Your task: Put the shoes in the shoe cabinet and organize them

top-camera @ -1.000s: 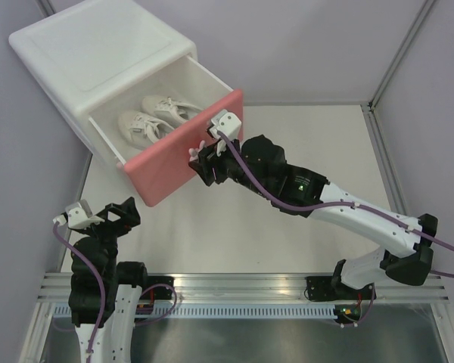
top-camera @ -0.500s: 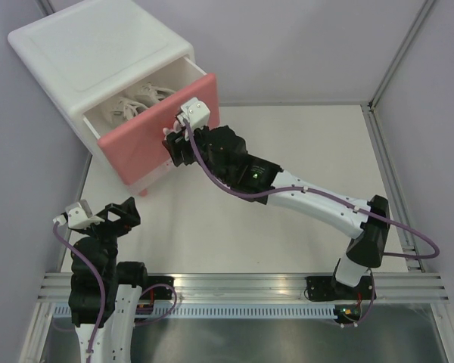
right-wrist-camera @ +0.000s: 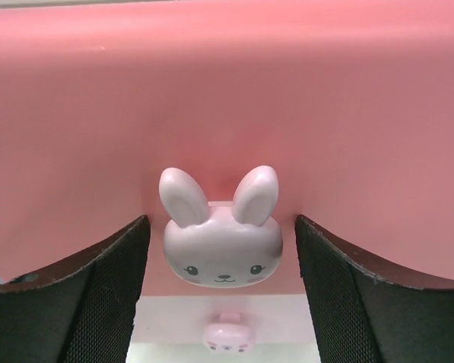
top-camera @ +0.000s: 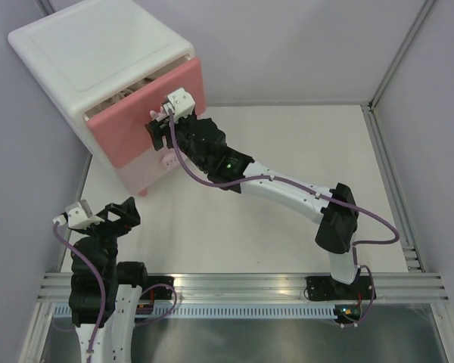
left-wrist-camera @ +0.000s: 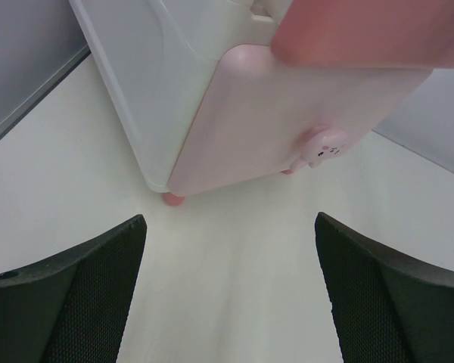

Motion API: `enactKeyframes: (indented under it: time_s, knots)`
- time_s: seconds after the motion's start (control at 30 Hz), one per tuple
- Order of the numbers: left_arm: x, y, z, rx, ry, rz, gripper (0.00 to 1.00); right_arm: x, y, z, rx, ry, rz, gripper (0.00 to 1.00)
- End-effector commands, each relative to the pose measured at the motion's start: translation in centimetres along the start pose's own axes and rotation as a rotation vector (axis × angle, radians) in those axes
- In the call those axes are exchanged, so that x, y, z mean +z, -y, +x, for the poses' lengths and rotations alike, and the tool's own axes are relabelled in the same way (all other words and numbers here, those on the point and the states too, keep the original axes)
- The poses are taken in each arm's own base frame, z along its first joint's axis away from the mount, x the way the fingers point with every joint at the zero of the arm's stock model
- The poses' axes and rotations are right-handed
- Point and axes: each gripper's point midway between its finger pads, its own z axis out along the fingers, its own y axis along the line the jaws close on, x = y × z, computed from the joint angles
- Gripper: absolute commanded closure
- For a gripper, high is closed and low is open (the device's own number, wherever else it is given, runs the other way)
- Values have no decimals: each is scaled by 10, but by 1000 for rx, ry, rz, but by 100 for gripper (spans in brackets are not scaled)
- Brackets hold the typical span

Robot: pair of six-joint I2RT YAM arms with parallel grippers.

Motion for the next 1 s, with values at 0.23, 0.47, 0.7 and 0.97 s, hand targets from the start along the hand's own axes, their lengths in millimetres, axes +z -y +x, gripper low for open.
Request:
enactKeyframes:
  time_s: [0.23, 0.47, 0.7, 0.97]
  knots:
    - [-8, 5, -16, 25, 85, 45, 6, 34, 14, -15, 22, 132, 92, 15]
    - [-8, 5, -16, 24, 88, 45, 6, 35, 20, -8, 26, 132, 128, 7]
    - [-8, 5, -16, 26, 87, 44, 6, 19, 25, -16, 10, 122, 129, 2]
    - [-8, 5, -16, 26, 89, 45, 6, -30, 45, -30, -5, 66, 150, 2]
